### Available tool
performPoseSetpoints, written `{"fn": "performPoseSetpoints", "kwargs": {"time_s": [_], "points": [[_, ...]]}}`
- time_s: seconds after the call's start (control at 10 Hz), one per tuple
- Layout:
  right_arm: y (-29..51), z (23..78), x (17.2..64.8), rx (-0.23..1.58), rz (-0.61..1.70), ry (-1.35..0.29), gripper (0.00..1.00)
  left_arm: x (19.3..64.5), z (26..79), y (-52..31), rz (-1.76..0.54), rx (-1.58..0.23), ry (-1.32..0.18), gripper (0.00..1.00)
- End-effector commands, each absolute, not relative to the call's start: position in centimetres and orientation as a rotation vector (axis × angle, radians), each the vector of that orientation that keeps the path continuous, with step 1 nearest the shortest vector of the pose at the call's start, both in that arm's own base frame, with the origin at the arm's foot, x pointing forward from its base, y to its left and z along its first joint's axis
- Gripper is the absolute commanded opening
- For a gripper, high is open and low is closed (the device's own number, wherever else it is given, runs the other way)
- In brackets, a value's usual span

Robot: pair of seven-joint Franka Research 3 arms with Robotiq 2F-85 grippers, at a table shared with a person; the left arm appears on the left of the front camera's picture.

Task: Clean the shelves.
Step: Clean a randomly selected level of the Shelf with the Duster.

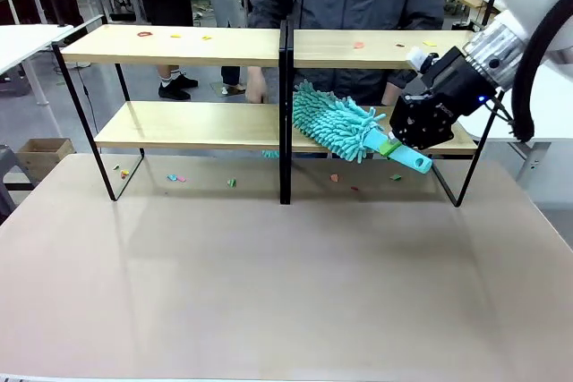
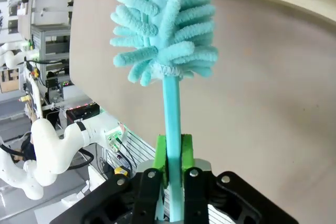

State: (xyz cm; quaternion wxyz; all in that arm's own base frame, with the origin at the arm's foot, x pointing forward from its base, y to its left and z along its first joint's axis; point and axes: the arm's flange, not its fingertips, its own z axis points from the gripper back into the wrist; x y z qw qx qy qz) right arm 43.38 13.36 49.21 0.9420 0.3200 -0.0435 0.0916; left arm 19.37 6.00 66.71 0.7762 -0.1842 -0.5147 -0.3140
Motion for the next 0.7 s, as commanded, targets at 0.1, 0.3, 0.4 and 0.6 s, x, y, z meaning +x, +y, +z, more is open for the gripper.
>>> {"fn": "performPoseSetpoints", "kwargs": {"time_s": [0.1,0.3,0.4,0.6], "points": [[12.7,49.7,43.2,0.587,0.052,-0.095,0.12,19.2,66.8,6.1,-0.671,-0.391,-1.117,1.00],[11.1,49.9,42.4,0.555,-0.019,-0.099,0.12,19.2,66.8,6.1,-0.671,-0.391,-1.117,1.00],[10.0,50.2,41.5,0.529,-0.069,-0.093,0.12,19.2,66.8,6.1,-0.671,-0.391,-1.117,1.00],[6.4,51.0,39.1,0.437,-0.216,-0.130,0.12,19.2,66.8,6.1,-0.671,-0.391,-1.117,1.00]]}}
